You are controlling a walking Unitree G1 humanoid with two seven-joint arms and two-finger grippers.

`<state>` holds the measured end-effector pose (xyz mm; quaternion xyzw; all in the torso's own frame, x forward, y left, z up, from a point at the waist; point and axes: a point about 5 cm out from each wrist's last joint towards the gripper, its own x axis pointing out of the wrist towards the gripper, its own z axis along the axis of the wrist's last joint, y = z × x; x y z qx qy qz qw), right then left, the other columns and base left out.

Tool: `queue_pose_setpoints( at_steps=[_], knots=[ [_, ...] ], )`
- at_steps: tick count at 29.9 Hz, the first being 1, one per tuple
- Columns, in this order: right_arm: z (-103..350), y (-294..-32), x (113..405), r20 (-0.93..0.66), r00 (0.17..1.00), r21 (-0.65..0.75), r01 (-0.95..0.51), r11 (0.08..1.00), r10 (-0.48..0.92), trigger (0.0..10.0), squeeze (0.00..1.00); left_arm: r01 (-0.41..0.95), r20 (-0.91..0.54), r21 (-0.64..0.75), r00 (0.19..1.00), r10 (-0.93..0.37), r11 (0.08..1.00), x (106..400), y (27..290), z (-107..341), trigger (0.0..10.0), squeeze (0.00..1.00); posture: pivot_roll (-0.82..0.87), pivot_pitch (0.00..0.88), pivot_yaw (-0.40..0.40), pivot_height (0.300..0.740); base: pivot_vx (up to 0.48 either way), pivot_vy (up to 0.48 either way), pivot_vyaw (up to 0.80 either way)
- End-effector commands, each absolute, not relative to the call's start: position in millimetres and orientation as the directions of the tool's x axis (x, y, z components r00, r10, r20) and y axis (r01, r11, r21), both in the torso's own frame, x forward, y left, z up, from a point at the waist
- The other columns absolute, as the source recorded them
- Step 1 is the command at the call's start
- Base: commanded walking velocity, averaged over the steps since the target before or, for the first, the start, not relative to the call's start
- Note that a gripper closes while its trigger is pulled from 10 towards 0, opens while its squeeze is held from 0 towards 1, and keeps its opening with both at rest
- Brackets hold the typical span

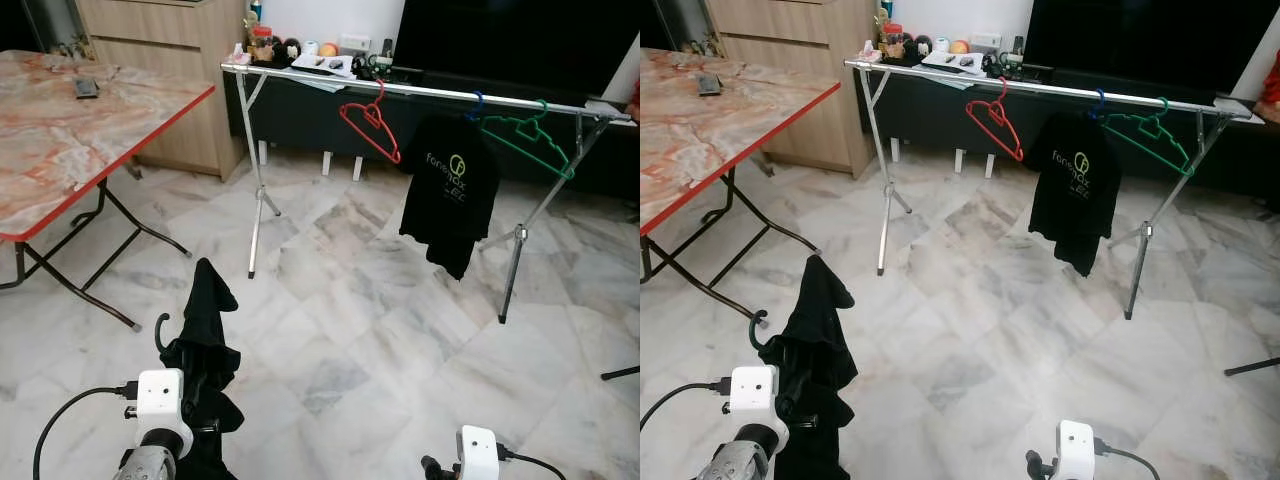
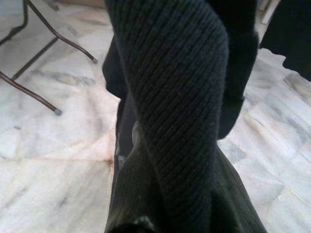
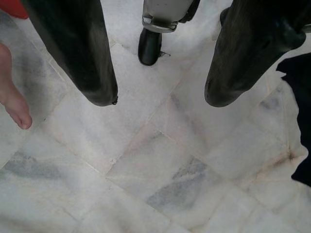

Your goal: Hang hanger

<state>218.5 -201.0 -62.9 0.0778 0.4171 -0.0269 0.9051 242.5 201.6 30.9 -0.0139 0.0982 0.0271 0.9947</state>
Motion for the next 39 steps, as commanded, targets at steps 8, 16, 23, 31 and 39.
queue_pose_setpoints(
  at_steps=[8,16,23,31,39],
  knots=[
    [-54,-205,227,-0.675,0.737,0.108,0.082,0.991,0.013,10.0,0.00,0.105,-0.132,-0.016,0.986,-0.106,0.994,263,188,58,10.0,0.00,0.15,0.107,-0.061,0.740,0.000,0.000,0.00],
    [-42,-202,237,-0.544,0.835,0.148,-0.001,0.989,0.082,10.0,0.00,0.164,-0.123,0.043,0.980,-0.158,0.986,280,183,73,10.0,0.00,0.15,0.099,-0.066,0.740,0.000,0.000,0.00],
    [-36,-193,241,-0.490,0.838,0.162,-0.181,0.970,0.238,10.0,0.00,0.229,-0.101,0.064,0.970,-0.223,0.971,286,172,85,10.0,0.00,0.15,0.090,-0.069,0.740,0.000,0.000,0.00],
    [-33,-185,242,-0.474,0.803,0.159,-0.326,0.932,0.362,10.0,0.00,0.304,-0.084,0.077,0.951,-0.298,0.950,291,161,97,10.0,0.00,0.14,0.074,-0.068,0.740,0.000,0.000,0.00],
    [-29,-179,243,-0.461,0.760,0.124,-0.456,0.881,0.458,10.0,0.00,0.411,-0.091,0.102,0.911,-0.403,0.906,300,142,110,10.0,0.00,0.14,0.061,-0.068,0.740,0.000,0.000,0.00]
  ],
)
